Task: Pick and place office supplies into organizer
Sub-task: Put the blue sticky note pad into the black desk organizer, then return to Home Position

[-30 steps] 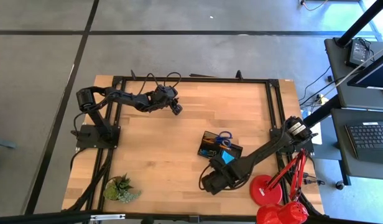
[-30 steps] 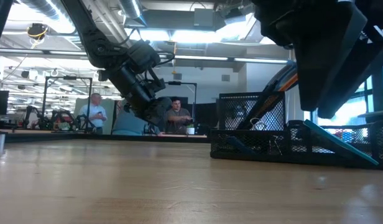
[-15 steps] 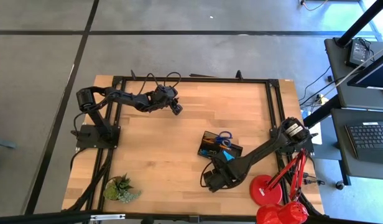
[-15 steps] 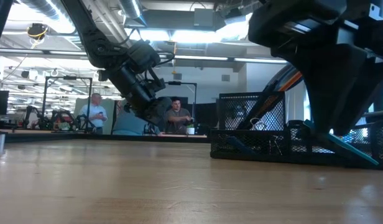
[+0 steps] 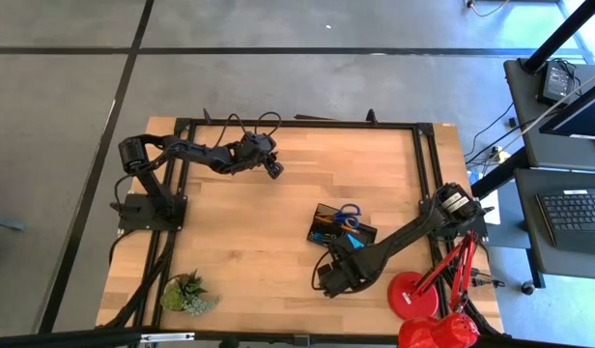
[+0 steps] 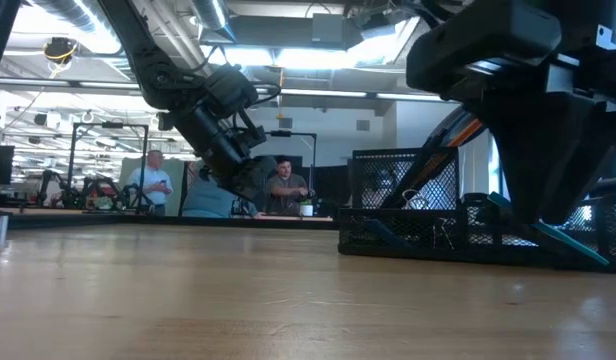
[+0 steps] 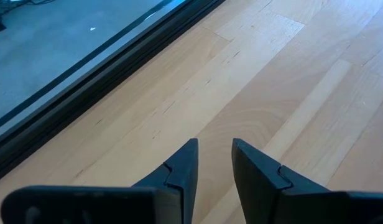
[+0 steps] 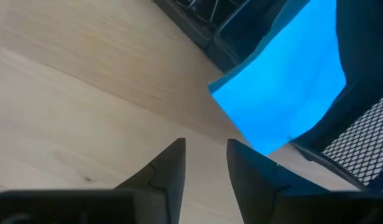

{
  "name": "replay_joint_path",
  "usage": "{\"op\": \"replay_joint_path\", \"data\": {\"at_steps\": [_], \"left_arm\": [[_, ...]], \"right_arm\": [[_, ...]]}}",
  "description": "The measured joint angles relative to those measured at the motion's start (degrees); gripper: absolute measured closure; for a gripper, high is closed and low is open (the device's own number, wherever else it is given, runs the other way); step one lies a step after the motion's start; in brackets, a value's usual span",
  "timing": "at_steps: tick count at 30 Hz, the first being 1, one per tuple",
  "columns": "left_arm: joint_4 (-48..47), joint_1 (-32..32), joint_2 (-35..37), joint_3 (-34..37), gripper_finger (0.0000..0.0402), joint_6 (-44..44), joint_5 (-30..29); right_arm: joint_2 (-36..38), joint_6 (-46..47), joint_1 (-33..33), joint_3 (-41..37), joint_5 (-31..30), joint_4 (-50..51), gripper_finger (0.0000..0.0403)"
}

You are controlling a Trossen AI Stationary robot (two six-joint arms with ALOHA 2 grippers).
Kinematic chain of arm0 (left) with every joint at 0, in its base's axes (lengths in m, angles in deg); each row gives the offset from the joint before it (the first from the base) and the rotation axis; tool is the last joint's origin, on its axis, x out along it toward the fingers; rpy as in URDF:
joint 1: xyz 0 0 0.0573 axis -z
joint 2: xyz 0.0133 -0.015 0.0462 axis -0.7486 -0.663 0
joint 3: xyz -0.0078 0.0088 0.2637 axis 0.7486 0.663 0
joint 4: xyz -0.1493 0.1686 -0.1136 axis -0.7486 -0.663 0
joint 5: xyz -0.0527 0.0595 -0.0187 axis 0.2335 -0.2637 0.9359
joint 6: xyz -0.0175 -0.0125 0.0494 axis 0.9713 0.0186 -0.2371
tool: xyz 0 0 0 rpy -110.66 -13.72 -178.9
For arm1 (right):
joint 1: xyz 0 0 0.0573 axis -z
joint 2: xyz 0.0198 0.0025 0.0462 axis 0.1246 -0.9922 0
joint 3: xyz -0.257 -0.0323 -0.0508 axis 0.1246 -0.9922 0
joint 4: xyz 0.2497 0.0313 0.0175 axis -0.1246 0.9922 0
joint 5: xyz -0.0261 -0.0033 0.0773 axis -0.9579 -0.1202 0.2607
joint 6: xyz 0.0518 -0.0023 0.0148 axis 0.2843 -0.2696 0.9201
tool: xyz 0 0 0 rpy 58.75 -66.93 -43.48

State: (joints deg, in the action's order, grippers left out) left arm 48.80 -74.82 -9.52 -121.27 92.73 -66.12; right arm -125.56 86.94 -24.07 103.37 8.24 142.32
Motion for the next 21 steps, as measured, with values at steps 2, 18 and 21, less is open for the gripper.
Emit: {"op": "replay_joint_path", "data": {"at_steps": [2, 18, 21], "left_arm": [[0.00, 0.00, 0.00, 0.00, 0.0310, 0.00, 0.01], [-0.17, 0.00, 0.00, 0.00, 0.0310, 0.00, 0.01], [-0.17, 0.00, 0.00, 0.00, 0.0309, 0.00, 0.00]], "right_arm": [[-0.06, 0.02, 0.09, 0.00, 0.00, 0.00, 0.0283], [-1.38, 2.69, 1.29, -0.02, -1.23, 7.39, 0.0283], [-1.38, 3.10, 1.29, -0.02, -1.51, 9.18, 0.0283]]}}
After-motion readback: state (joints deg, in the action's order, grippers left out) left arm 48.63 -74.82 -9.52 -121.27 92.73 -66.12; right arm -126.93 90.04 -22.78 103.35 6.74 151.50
